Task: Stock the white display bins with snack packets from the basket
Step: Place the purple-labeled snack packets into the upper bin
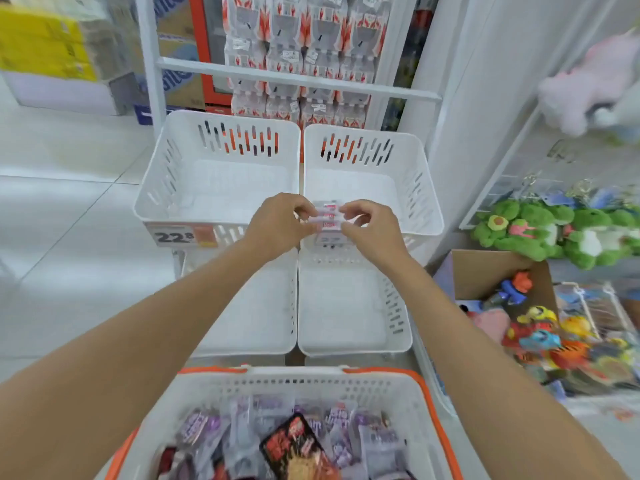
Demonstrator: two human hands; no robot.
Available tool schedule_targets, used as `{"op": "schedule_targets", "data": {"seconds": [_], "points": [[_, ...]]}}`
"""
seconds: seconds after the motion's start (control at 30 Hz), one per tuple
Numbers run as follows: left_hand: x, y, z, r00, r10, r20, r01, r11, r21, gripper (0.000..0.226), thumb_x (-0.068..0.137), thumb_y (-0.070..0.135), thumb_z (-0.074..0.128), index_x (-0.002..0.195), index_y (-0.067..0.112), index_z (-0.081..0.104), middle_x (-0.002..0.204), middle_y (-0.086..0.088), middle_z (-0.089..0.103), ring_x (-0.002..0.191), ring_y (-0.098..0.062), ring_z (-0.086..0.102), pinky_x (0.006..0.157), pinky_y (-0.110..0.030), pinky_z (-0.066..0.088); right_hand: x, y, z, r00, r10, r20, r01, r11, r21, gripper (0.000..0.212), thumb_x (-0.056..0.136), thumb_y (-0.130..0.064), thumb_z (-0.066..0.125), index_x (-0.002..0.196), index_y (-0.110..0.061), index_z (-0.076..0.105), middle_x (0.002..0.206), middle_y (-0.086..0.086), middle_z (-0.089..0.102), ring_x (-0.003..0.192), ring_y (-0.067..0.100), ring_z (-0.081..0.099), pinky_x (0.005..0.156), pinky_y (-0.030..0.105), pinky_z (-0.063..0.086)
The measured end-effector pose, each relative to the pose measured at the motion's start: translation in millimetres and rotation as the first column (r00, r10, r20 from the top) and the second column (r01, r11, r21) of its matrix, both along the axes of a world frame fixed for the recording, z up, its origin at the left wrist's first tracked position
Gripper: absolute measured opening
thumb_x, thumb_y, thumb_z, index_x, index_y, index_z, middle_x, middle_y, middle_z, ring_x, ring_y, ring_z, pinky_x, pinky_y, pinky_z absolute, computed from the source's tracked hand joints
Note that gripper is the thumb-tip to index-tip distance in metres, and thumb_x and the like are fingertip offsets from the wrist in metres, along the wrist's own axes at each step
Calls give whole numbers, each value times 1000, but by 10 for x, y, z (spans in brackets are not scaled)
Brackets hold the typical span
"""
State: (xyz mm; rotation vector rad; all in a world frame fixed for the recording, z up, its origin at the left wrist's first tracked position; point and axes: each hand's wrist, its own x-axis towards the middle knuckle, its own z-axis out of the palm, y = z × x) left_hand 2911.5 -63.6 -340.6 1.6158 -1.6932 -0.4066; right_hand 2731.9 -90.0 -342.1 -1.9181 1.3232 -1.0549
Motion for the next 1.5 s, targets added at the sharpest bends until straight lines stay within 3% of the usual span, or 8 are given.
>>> {"op": "schedule_targets", "data": {"seconds": [0.33, 0.6, 0.83, 0.97, 1.1, 1.23, 1.33, 1.5], "points": [[-166, 1617, -1218, 996, -77, -44, 88, 901, 424, 16, 77, 30, 80, 85, 20, 70, 87, 4, 69, 84, -11, 64, 74, -21, 49, -612, 1511, -1685, 958, 142, -249, -7, 881, 473, 23, 85, -2, 60, 98, -18, 69, 95, 1, 66, 83, 17, 62, 73, 31, 52], [-112, 2022, -1858, 986, 19, -165, 78, 823, 562, 20, 80, 23, 78, 97, 13, 73, 93, 3, 68, 80, -4, 60, 66, -10, 42, -1284, 1778, -2537, 888, 322, -328, 16, 691, 723, 61, 90, -2, 63, 145, -11, 41, 149, 5, 41, 124, 18, 50, 92, 25, 44], [-331, 2075, -1867, 968, 30, -248, 127, 796, 592, 23, 83, 23, 76, 103, 14, 71, 97, 1, 67, 92, -13, 61, 79, -20, 44, -1070, 1954, -2768, 820, 201, -536, 89, 880, 467, 25, 76, -21, 78, 92, -14, 60, 106, 8, 56, 96, 21, 55, 75, 25, 41], [-354, 2023, -1761, 940, 41, -340, 161, 823, 544, 34, 86, 9, 71, 119, 12, 64, 118, -3, 62, 94, -16, 60, 67, -13, 46, -888, 1843, -2300, 988, 76, -134, 5, 855, 519, 10, 85, -4, 65, 86, -12, 71, 94, 3, 62, 80, 11, 55, 76, 26, 45], [-496, 2003, -1644, 930, -167, -326, 329, 772, 543, 75, 85, 13, 72, 149, 24, 33, 134, 15, 41, 121, -7, 44, 91, -23, 42, -660, 1816, -1644, 950, 279, 137, -303, 734, 607, 16, 93, -15, 64, 104, -21, 72, 106, 6, 74, 93, 17, 70, 86, 31, 54], [-461, 2024, -1782, 947, -118, -300, 284, 745, 604, 18, 85, 16, 74, 101, 12, 69, 88, 0, 71, 83, -22, 65, 74, -26, 48, -630, 1848, -1585, 958, 240, 155, -285, 750, 597, 35, 97, -32, 57, 130, -20, 61, 128, -3, 64, 116, 9, 60, 103, 27, 46], [-343, 2053, -1919, 940, 15, -341, 222, 732, 645, 32, 83, 22, 76, 110, 6, 66, 95, -2, 64, 86, -21, 60, 64, -21, 45, -834, 1896, -1861, 978, 203, -41, -134, 772, 622, 35, 102, -24, 49, 133, -12, 58, 132, -1, 59, 117, 12, 57, 108, 33, 41], [-293, 2068, -2012, 874, 150, -463, 257, 666, 701, 65, 81, 26, 78, 139, 17, 50, 136, -8, 55, 109, -19, 63, 60, -15, 54, -1046, 2117, -2485, 762, 480, -434, -10, 680, 734, 50, 90, -7, 59, 139, -6, 51, 143, 7, 51, 128, 24, 51, 102, 29, 42]]}}
